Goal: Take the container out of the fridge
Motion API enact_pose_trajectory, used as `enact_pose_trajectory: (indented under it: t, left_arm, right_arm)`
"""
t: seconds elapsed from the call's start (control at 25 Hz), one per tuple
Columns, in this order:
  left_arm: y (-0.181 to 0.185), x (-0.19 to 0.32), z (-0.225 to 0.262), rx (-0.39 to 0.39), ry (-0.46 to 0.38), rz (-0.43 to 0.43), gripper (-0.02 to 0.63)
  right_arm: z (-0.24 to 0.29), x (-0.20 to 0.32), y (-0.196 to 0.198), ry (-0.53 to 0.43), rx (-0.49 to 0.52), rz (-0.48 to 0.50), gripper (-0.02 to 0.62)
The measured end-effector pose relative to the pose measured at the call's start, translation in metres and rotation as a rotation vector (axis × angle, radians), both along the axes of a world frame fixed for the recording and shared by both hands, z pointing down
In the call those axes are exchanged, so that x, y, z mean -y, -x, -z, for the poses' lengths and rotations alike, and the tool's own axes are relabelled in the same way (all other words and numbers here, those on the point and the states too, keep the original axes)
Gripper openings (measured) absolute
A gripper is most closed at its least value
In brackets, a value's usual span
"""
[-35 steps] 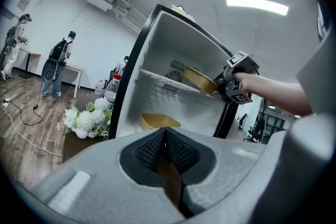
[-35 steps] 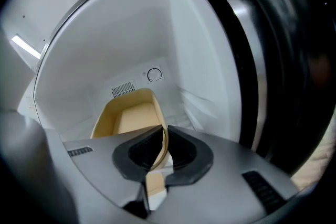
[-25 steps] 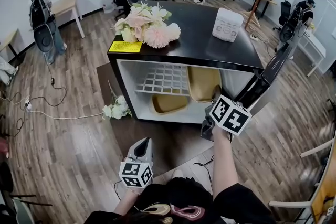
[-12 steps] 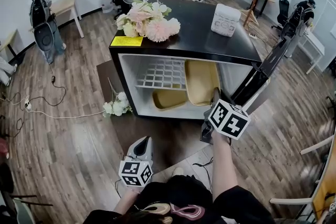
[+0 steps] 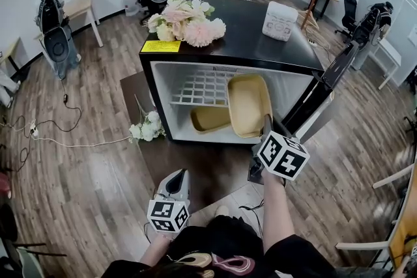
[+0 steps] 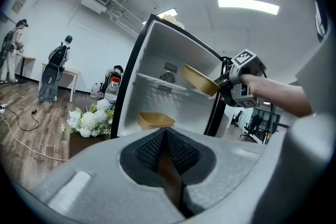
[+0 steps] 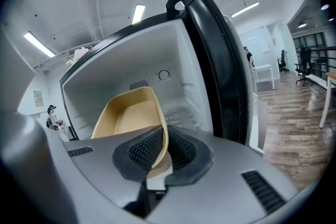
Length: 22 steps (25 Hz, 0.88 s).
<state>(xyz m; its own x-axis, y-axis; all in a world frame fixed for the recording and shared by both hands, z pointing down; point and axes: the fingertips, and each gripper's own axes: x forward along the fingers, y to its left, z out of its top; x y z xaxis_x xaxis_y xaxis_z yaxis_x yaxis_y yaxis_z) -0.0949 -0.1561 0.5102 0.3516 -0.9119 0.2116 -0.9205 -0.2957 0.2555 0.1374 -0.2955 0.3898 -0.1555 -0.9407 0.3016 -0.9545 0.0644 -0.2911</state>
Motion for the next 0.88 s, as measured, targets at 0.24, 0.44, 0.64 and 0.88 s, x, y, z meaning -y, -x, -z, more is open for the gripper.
enact_pose_trajectory:
  t: [0.24, 0.44, 0.64, 0.88]
  left_arm:
    - [-0.001, -0.009, -0.004, 0.005, 0.008, -0.014, 0.009]
    - [-0.003, -0.017, -0.004, 0.006, 0.007, -0.034, 0.008]
    - [-0.005, -0.022, -0.003, 0.007, 0.002, -0.048, 0.009]
    - [-0.007, -0.030, -0.006, 0.011, 0.001, -0.064, 0.008]
  right_arm:
    - [-0.010, -0.016, -0.002, 0.008, 0.007, -0.011, 0.034]
    - [-0.015, -0.032, -0.004, 0.012, -0.001, -0.019, 0.034]
    - [-0.022, -0.046, -0.007, 0.017, -0.005, -0.033, 0.034]
    - [-0.030, -0.062, -0.011, 0.031, -0.010, -0.048, 0.033]
